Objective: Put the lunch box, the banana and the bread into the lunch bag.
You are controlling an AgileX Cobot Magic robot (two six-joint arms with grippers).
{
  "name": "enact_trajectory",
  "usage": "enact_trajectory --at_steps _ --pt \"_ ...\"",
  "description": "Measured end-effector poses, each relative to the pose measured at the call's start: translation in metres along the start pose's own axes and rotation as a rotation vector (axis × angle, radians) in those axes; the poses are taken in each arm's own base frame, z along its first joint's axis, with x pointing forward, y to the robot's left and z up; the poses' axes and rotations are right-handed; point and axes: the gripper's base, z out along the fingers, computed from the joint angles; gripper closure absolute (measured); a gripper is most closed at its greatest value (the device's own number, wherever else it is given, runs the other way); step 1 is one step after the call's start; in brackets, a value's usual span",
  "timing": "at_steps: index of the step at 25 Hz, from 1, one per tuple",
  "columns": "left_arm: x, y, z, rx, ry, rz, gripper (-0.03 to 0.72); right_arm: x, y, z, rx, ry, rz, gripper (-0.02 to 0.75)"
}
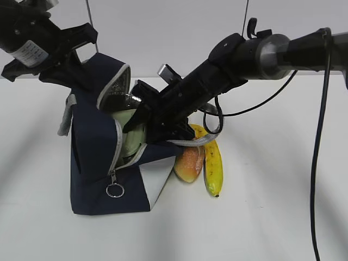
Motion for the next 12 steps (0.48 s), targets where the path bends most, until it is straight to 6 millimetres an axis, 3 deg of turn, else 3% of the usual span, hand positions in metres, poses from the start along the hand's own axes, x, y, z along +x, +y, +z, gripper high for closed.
enact_trajectory --at_steps 5,12 --pt "0.0000 -0.0001 0.0000 0.001 0.000 0.000 0.691 -0.0003 -0.0016 0.0009 0.024 -0.003 -0.006 0.344" --pt "0.0000 -0.0001 0.0000 0.001 0.000 0.000 0.691 -0.0003 -0.0010 0.0006 0.022 -0.001 -0.014 0.264"
